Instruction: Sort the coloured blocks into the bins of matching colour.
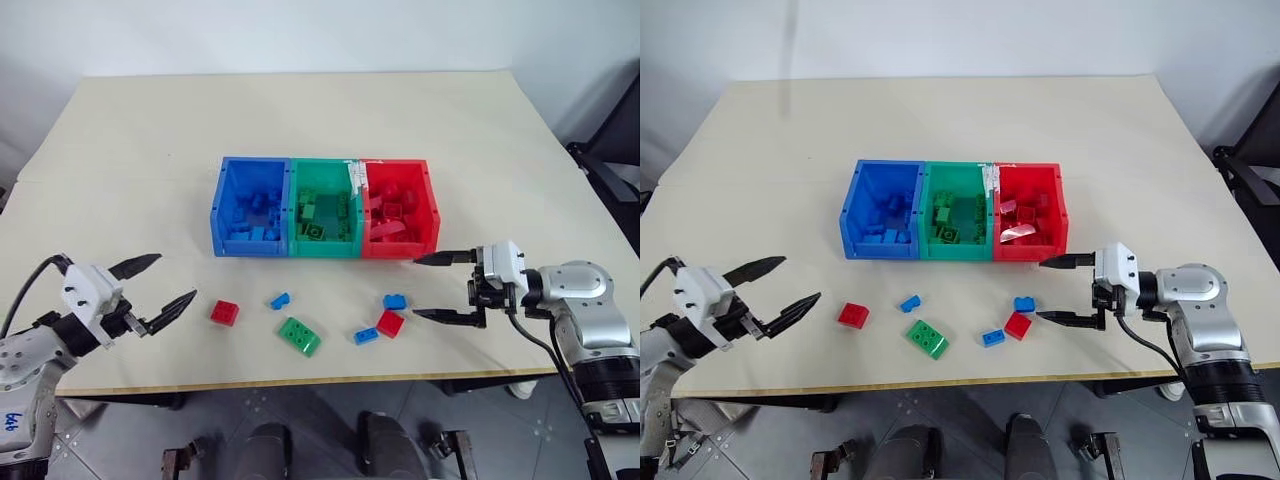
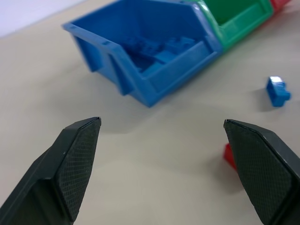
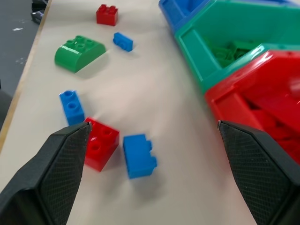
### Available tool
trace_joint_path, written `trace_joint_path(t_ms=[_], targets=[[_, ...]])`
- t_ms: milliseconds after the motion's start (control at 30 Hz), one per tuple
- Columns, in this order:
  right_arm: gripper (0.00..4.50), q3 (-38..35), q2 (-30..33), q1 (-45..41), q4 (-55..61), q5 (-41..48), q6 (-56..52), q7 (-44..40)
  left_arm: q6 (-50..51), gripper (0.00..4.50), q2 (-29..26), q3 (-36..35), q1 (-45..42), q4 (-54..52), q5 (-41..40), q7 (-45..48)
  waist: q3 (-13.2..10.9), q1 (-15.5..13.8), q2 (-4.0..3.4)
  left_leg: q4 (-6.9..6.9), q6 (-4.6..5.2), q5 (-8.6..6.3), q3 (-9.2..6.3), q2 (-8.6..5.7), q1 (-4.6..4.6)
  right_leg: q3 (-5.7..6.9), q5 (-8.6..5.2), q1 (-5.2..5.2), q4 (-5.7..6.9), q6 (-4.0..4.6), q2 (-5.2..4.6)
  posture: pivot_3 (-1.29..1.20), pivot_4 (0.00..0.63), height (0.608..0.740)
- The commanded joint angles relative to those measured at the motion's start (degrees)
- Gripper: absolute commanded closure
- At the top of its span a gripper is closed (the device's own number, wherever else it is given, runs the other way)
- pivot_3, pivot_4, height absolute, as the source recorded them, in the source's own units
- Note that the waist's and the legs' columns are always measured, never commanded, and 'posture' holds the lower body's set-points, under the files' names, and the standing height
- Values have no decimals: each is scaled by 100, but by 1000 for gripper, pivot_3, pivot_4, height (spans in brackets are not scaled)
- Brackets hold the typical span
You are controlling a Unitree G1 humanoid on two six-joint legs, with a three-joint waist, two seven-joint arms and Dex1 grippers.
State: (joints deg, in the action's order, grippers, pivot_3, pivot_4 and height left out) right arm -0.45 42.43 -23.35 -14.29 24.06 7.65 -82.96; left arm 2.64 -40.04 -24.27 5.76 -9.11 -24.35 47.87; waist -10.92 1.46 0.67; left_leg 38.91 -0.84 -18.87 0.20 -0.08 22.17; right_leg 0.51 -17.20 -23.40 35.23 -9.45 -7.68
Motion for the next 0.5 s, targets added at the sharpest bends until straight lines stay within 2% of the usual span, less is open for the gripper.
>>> trace_joint_path(t_ms=[33, 100, 200, 300, 500], targets=[[0, -276, 21, 111, 207, 115, 43, 113, 192, 59, -34, 65, 96, -321, -235, 174, 0, 0, 0, 0, 0, 0, 0, 1, 0, 0, 0, 0, 0, 0, 0, 0, 150, 740], [0, -329, 43, 190, 262, 125, 25, 166, 299, 59, -29, 122, 124, -378, -292, 229, 0, 0, 0, 0, -1, 0, -1, 2, 0, 0, 0, 0, 0, 0, 1, 0, 150, 740], [0, -675, 433, 535, 194, 64, 93, 124, 484, 59, -92, 669, 29, -779, -479, 705, 0, -29, 0, 0, -1, -1, 0, 1, 0, 0, 0, 0, -1, 0, 0, 0, 150, 740], [0, -899, 772, 592, -295, -75, 303, 44, 565, 59, -24, 1246, -169, -1221, -380, 793, 0, -110, -1, 11, 10, -7, 4, -7, 1, -1, 2, 4, -2, -3, -10, 0, 150, 740], [0, -710, 811, 404, -630, -288, 482, -24, 728, 59, 63, 1866, -432, -1744, -360, 753, -1, -101, -3, 12, 6, -6, 15, 3, -8, -2, 7, 12, -19, -4, 4, 0, 150, 740]])
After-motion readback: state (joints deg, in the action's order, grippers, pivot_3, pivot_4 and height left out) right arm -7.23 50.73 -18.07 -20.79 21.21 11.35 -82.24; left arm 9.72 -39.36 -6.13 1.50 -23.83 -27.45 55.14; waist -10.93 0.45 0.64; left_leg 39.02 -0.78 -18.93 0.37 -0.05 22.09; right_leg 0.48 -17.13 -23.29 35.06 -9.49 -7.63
